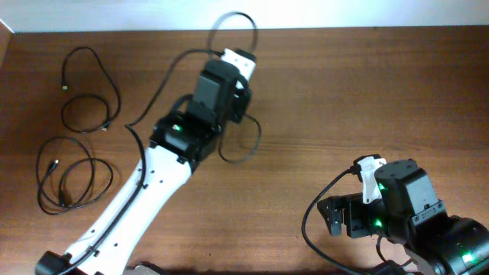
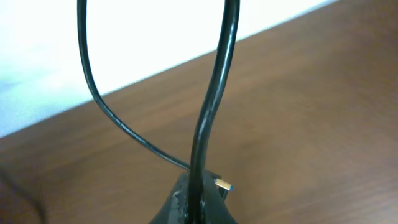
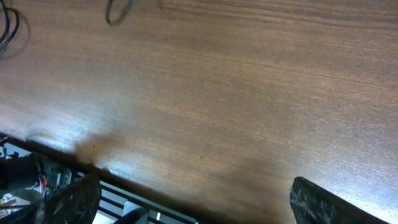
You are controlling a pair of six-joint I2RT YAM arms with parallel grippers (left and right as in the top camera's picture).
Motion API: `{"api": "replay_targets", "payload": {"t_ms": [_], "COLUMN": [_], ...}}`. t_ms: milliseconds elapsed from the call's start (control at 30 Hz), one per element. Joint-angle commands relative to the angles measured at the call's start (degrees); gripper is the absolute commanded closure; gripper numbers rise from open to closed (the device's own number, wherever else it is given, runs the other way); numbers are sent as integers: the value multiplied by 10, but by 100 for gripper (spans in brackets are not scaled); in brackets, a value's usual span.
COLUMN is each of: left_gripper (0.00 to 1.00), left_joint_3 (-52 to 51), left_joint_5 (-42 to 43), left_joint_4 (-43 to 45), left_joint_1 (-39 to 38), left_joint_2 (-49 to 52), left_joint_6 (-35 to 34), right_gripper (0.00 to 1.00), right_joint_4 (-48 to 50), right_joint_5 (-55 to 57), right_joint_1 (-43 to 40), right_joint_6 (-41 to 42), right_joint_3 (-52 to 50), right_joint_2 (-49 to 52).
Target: Untangle cables
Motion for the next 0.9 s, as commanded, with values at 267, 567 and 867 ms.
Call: {"api": "replay_targets", "payload": {"t_ms": [267, 567, 867], "left_gripper": [100, 100, 85], "left_joint_3": [9, 9, 9], "left_joint_5": [-42, -42, -39], "left_joint_4": [97, 164, 154], "left_joint_1": [260, 290, 289], "left_joint_2": [-3, 179, 320], "left_joint_6": [3, 57, 54], "right_gripper": [4, 4, 4], "right_joint_4": [13, 13, 13], "right_joint_5": [7, 10, 14], "right_joint_1": [0, 0, 0], "right_joint_6": [-1, -1, -1], "right_joint_3": [1, 1, 1], "right_joint_2": [-2, -2, -2]}}
